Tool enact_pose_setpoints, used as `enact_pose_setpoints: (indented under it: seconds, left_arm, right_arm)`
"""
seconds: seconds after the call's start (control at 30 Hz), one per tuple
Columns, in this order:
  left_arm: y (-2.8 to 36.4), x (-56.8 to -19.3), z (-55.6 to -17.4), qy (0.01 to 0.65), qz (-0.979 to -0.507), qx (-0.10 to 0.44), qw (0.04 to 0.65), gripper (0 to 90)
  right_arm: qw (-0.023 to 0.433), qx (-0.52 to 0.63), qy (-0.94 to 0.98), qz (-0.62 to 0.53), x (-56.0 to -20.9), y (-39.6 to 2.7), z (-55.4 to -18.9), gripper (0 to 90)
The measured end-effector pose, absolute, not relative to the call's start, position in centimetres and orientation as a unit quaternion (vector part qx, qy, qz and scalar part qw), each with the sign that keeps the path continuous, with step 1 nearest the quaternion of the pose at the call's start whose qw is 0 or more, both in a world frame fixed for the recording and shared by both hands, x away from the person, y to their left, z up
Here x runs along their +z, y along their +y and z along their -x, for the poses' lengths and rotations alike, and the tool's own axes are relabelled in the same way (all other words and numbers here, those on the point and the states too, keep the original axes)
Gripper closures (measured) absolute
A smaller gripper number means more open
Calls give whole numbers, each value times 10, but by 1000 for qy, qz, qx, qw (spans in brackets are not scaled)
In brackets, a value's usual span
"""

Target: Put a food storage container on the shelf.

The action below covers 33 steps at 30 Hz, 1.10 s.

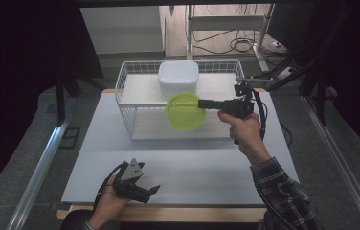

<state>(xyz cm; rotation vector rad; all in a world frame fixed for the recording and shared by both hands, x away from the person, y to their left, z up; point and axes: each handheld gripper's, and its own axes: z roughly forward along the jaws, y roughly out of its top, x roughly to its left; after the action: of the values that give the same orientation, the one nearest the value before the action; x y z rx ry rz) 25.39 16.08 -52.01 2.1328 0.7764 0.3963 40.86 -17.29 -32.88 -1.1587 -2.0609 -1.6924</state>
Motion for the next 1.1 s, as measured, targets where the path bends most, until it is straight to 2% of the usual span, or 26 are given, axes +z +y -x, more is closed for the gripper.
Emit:
enact_pose_setpoints:
  seconds: [0.63, 1.1]
  left_arm:
    - [161, -520, -254, 307, -847, 155, 405, 31]
    - [161, -520, -253, 304, -848, 154, 406, 31]
  right_arm:
    - [67, -605, -673, 420, -276, -159, -444, 815]
    - [15, -607, -652, 455, -259, -142, -475, 814]
